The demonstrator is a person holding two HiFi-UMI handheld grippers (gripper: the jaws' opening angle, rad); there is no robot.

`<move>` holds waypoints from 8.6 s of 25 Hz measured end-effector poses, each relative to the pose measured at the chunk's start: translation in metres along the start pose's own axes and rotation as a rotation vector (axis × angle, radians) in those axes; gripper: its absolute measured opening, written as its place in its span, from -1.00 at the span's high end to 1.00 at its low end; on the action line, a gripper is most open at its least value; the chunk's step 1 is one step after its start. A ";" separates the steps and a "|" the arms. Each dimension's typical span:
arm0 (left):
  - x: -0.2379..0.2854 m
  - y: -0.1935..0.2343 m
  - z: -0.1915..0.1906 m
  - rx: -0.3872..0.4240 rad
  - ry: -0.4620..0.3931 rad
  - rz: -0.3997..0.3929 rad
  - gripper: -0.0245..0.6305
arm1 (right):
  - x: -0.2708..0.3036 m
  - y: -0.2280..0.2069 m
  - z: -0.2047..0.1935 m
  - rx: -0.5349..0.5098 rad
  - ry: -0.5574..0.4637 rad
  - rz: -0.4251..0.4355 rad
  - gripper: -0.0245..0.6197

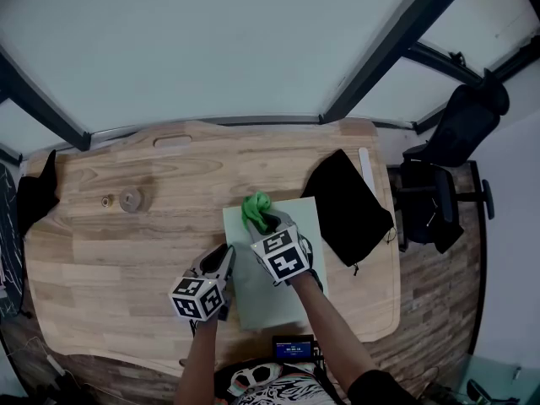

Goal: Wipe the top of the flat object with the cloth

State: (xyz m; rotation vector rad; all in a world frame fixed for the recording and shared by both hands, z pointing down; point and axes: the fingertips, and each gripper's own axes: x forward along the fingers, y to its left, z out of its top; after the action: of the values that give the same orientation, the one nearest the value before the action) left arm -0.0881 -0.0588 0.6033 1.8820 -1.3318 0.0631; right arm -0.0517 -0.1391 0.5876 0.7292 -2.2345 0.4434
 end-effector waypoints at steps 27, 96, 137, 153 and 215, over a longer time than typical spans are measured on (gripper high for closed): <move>0.000 0.001 0.000 -0.004 -0.005 -0.005 0.72 | 0.012 0.027 0.014 -0.055 -0.007 0.070 0.65; 0.001 0.004 0.000 0.030 0.011 0.001 0.72 | -0.008 0.061 -0.018 -0.075 -0.002 0.159 0.65; 0.003 0.006 -0.001 0.030 0.012 -0.014 0.71 | -0.035 0.088 -0.055 -0.066 0.011 0.178 0.65; 0.004 0.006 0.000 0.025 0.001 -0.012 0.71 | -0.042 0.098 -0.065 -0.058 0.020 0.207 0.65; 0.005 0.008 0.000 0.039 -0.022 -0.021 0.71 | -0.079 0.164 -0.117 0.129 0.175 0.429 0.65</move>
State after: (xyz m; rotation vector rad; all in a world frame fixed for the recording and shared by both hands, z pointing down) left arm -0.0925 -0.0639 0.6107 1.9344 -1.3343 0.0577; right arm -0.0450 0.0775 0.5931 0.2538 -2.2046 0.8321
